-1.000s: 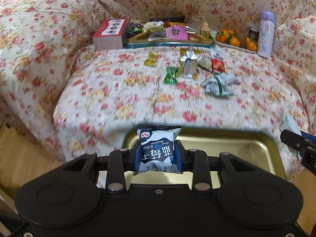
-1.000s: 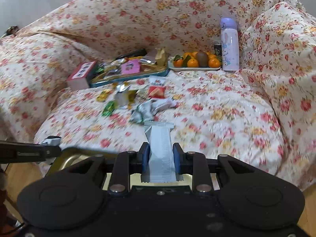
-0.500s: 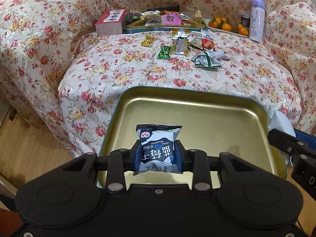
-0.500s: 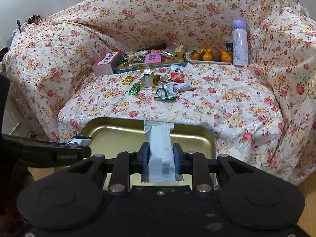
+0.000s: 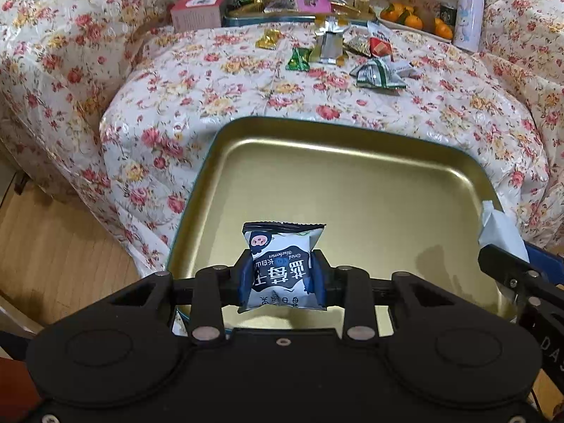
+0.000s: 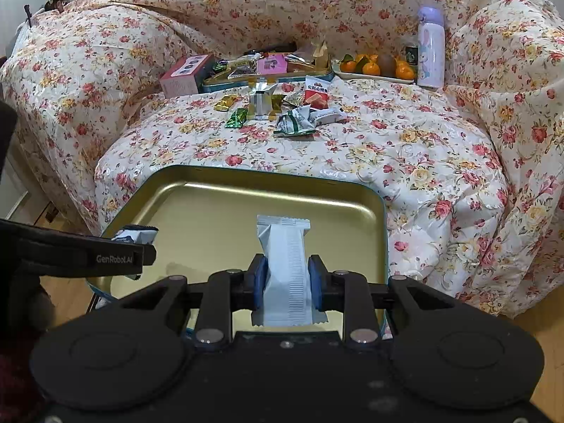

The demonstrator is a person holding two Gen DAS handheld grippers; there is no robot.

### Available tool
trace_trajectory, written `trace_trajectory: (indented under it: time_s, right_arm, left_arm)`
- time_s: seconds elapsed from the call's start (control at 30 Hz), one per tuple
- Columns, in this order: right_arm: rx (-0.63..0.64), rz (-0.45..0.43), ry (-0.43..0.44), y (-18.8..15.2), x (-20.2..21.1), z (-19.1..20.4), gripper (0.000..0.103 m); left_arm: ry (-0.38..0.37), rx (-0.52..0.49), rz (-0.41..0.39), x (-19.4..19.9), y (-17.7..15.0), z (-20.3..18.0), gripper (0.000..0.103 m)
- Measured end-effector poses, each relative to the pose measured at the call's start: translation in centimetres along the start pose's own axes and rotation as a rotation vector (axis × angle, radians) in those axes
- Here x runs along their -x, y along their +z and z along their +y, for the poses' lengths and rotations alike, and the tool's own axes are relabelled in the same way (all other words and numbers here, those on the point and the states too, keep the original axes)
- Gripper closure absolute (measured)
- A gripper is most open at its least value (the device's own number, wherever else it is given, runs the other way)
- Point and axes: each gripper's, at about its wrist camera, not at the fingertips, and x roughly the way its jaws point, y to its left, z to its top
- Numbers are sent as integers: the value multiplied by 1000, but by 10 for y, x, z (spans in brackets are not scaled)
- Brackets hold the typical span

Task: Organize snacks
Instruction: 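Carry both packets over the gold tray and open both tools to drop them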

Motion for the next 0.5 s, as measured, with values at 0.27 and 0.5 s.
trace_trajectory:
  time_s: [0.27,0.5]
  right_arm:
    - [8,29,1,-1,-5,-1,75]
    - [10,37,0,-1,-6,0,75]
  left_arm:
    - [-3,-1,28,-5,-1,0,61]
    - [-3,-5,27,-5,0,1,60]
